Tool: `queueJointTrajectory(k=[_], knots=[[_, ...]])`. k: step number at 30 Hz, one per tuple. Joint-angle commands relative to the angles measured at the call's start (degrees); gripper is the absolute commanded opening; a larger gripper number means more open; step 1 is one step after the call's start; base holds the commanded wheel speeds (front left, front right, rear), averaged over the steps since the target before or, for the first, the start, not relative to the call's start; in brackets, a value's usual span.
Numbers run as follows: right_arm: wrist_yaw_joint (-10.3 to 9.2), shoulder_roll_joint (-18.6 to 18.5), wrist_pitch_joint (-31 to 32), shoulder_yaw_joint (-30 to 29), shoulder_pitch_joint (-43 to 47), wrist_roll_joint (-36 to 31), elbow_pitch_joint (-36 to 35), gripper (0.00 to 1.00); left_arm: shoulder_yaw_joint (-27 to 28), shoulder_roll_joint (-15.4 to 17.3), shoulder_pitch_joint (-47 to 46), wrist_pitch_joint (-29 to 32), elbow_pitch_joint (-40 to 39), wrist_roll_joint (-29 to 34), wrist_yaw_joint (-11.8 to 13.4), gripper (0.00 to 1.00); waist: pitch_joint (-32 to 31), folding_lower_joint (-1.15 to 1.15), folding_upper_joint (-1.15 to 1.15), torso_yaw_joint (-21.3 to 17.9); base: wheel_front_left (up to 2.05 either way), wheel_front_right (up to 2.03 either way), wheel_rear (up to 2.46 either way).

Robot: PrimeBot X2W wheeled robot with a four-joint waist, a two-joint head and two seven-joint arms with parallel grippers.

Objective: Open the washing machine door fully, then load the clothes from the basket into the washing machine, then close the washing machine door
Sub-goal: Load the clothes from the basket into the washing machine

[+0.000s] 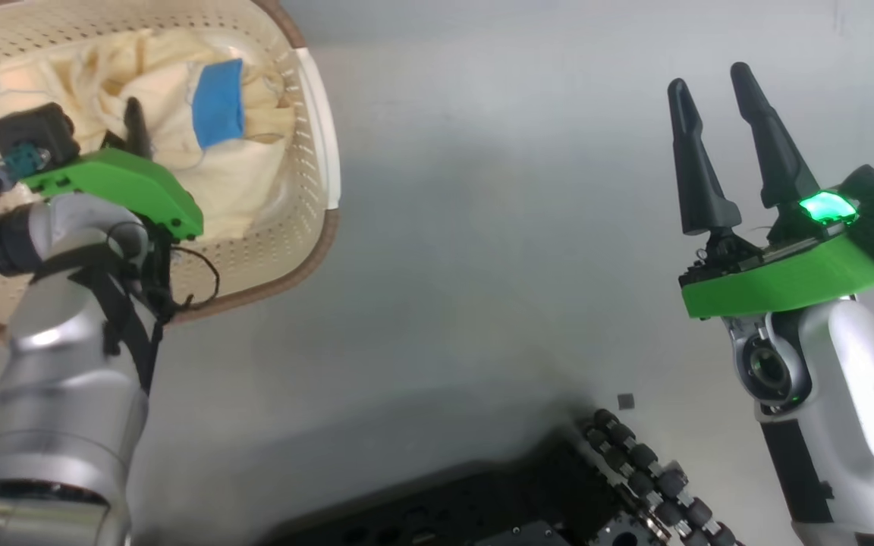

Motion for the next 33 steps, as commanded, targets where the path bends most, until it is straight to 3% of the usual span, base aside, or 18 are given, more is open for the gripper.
queueJointTrajectory(k=[1,18,33], knots=[[-0.16,-1.0,-0.4,0.0,3.4,-0.1,-1.1,1.00,1.1,0.9,3.3,-0.8,-2.1,-0.7,-0.3,0.00,-2.5,0.00,0.00,2.1,0.00,0.00,0.00],[-0.16,-2.2,-0.4,-1.9,7.0,-1.0,-0.8,1.00,3.4,-1.2,23.5,-1.0,-28.9,3.5,1.3,0.00,-14.6,0.00,0.00,6.7,0.00,0.00,0.00],[-0.16,-3.2,-0.4,-0.7,15.9,-4.2,1.5,1.00,3.8,-1.7,45.9,-1.0,-45.6,5.9,3.4,0.00,-34.9,0.00,0.00,8.8,0.00,0.00,0.00]])
